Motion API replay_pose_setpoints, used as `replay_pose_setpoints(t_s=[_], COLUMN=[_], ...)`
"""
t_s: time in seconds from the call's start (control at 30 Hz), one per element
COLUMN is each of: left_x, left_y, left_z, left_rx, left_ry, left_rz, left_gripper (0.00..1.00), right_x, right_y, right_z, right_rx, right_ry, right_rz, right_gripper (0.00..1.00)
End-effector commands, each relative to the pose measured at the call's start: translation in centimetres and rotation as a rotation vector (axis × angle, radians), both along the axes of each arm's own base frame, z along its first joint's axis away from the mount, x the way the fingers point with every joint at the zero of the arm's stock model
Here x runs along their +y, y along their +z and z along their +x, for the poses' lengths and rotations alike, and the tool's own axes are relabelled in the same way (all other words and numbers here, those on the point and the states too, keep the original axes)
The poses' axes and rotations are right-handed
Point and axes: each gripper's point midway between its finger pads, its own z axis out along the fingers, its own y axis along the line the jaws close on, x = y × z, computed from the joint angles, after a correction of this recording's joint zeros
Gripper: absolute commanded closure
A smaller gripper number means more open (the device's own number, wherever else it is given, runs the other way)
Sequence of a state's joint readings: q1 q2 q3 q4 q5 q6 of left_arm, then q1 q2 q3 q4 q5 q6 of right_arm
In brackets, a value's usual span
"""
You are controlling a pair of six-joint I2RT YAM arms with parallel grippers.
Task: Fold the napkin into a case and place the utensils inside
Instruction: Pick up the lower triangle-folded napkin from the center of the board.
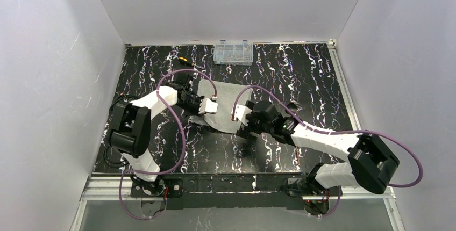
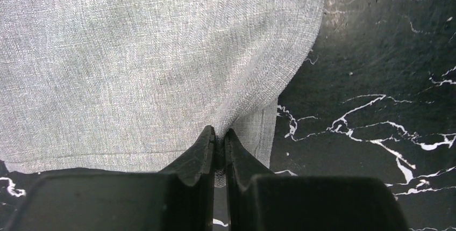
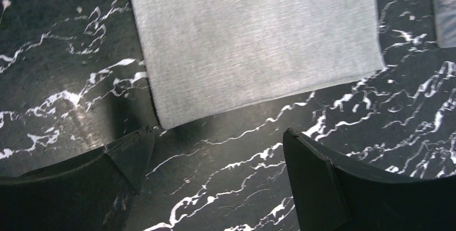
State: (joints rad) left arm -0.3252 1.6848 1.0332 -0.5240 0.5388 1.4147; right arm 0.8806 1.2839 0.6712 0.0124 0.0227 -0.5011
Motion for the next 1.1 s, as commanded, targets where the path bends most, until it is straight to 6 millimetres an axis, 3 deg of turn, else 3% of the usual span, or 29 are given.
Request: replay_pose_setpoints(t_s=[0.0, 0.2, 0.33, 0.5, 0.57, 0.7, 1.07], left_x=[-0.7, -0.3, 0.5, 0.8, 0.8, 1.0, 2.4], left_y=[0.9, 0.9, 0.5, 1.2, 1.6, 1.1, -2.4], left_z=[-1.5, -2.0, -2.9, -3.0, -2.8, -2.6, -2.8], left_rx=[0.170, 0.267, 0.197, 0.093, 0.063, -0.007, -0.016], left_ry=[0.053, 0.062, 0.017, -0.026, -0.040, -0.085, -0.126], left_rz=[-0.052, -0.033, -0.043, -0.069, -0.079, -0.076, 0.014], left_gripper=[1.00, 0.99, 0.68, 0.55, 0.39, 0.36, 0.36], right_x=[1.2, 1.7, 2.2, 2.6, 2.7, 2.9, 2.7], right_y=[-1.2, -2.5, -2.7, -3.4, -3.4, -3.6, -5.0], right_z=[-1.3, -1.7, -1.2, -0.9, -0.3, 0.5, 1.2], right_rx=[-0.008, -0.033, -0.050, -0.047, -0.062, -0.073, 0.009], right_ry=[0.077, 0.129, 0.140, 0.141, 0.120, 0.098, 0.092], right_rz=[-0.024, -0.105, -0.122, -0.130, -0.130, -0.129, -0.145], right_gripper=[0.01, 0.01, 0.02, 0.01, 0.01, 0.02, 0.22])
